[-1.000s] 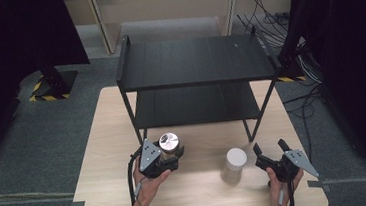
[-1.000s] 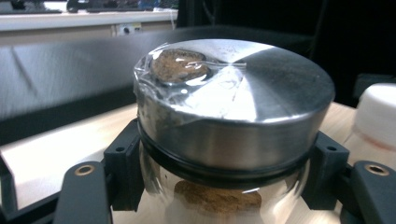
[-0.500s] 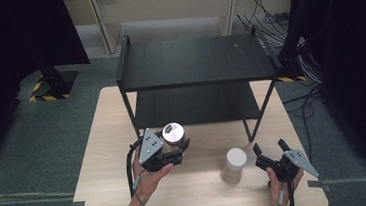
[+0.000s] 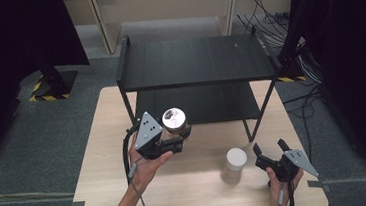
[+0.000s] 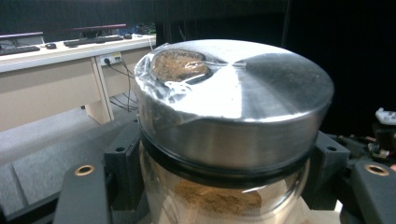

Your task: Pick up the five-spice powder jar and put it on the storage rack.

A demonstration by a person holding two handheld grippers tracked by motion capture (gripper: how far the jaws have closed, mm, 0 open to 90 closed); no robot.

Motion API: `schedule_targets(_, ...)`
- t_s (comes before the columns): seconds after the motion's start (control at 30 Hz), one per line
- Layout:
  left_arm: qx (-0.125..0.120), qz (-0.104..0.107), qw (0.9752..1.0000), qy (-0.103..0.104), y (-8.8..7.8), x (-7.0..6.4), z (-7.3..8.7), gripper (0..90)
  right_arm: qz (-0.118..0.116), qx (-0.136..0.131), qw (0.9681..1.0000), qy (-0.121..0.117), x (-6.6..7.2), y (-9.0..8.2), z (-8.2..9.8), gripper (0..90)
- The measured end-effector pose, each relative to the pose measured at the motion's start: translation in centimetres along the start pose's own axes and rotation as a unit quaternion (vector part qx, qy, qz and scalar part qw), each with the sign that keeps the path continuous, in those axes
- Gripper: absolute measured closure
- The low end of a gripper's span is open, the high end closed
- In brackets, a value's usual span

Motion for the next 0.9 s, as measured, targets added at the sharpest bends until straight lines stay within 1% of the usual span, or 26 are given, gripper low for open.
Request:
schedule_targets(0.1,-0.004,0.006,1.0,-0.001,0.0,0.2,-1.0,30.4,0.0,0.0,1.0,0.0,0.0,0.0,0.0,1.4)
schedule_targets(0.23,0.003,0.013,0.9999,0.001,0.1,0.4,-2.4,30.4,0.0,-0.001,1.0,-0.002,0.0,0.0,0.0,1.5)
schedule_targets(0.37,0.003,0.018,0.9998,0.001,0.3,0.7,-3.8,30.4,0.0,0.0,1.0,-0.002,0.0,0.0,0.0,1.4)
schedule_targets(0.6,0.009,0.021,0.9997,0.013,0.7,0.9,-6.5,30.4,-0.001,0.0,1.0,-0.003,0.0,0.0,0.0,1.5)
schedule_targets(0.73,0.01,0.027,0.9995,0.014,1.2,1.0,-7.6,30.5,0.0,-0.001,1.0,-0.002,0.0,0.0,0.0,1.4)
schedule_targets(0.9,0.008,0.026,0.9995,0.014,1.6,1.1,-8.8,30.5,-0.001,0.0,1.0,-0.001,-0.1,0.0,0.0,1.5)
Point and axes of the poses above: each handheld gripper's, and its own axes: y roughly forward along the jaws, z roughly out of its underside, x roughly to its left, the point moved 5 cm from there along y, roughly forward along the jaws, and after that the axes turned 1 degree about y, right-handed, at the moved point
